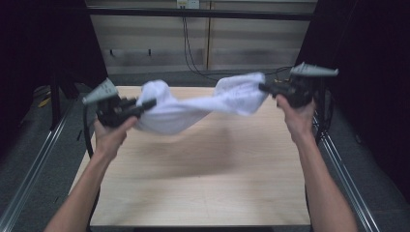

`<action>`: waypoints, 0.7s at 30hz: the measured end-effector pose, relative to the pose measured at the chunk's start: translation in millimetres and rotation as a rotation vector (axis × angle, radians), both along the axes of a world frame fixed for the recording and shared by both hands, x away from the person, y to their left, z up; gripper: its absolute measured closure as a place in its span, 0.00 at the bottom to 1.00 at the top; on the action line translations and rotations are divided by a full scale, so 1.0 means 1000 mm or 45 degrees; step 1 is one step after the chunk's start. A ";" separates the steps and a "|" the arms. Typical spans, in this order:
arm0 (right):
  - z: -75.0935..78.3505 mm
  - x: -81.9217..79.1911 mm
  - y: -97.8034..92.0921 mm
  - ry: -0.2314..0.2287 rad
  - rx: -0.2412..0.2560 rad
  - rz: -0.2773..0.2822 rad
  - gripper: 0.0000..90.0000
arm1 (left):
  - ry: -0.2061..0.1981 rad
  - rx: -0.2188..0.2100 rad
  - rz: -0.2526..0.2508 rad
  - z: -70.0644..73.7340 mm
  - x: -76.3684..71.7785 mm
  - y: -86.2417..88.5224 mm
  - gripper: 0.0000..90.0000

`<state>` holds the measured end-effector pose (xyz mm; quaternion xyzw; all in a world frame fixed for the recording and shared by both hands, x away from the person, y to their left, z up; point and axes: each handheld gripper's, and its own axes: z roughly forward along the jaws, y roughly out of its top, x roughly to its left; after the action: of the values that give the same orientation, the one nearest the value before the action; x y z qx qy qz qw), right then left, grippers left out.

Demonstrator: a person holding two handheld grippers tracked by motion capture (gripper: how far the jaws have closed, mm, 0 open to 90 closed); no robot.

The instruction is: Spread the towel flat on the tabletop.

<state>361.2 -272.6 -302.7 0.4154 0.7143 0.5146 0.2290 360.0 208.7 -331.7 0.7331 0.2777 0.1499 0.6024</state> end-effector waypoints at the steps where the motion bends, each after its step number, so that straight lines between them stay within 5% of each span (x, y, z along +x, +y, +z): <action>1: 0.000 0.000 0.000 0.000 0.000 0.000 0.97 | 0.073 -0.004 -0.033 -0.021 -0.006 -0.002 0.79; 2: -0.021 -0.006 -0.002 0.047 -0.022 0.005 0.97 | 0.139 0.023 -0.061 -0.043 -0.013 -0.006 0.80; 3: -0.043 -0.011 -0.005 0.101 -0.029 0.012 0.97 | 0.151 0.085 -0.074 -0.063 -0.020 -0.010 0.81; 5: -0.085 -0.022 -0.010 0.198 -0.033 0.011 0.97 | 0.277 0.097 -0.158 -0.096 -0.033 -0.017 0.82; 9: -0.141 -0.042 -0.019 0.331 -0.057 0.007 0.97 | 0.346 0.225 -0.278 -0.119 -0.061 -0.029 0.77; 11: -0.152 -0.050 -0.026 0.346 -0.039 0.001 0.97 | 0.383 0.250 -0.310 -0.121 -0.072 -0.030 0.65; 15: -0.155 -0.057 -0.038 0.353 -0.097 -0.061 0.95 | 0.420 0.205 -0.377 -0.127 -0.083 -0.023 0.53; 21: -0.153 -0.070 -0.054 0.343 -0.101 -0.124 0.65 | 0.387 0.145 -0.281 -0.124 -0.078 0.001 0.53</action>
<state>291.0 -326.5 -455.9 0.5057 0.7372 0.4139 0.1719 281.8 209.9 -455.7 0.8062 0.2743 -0.0142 0.5240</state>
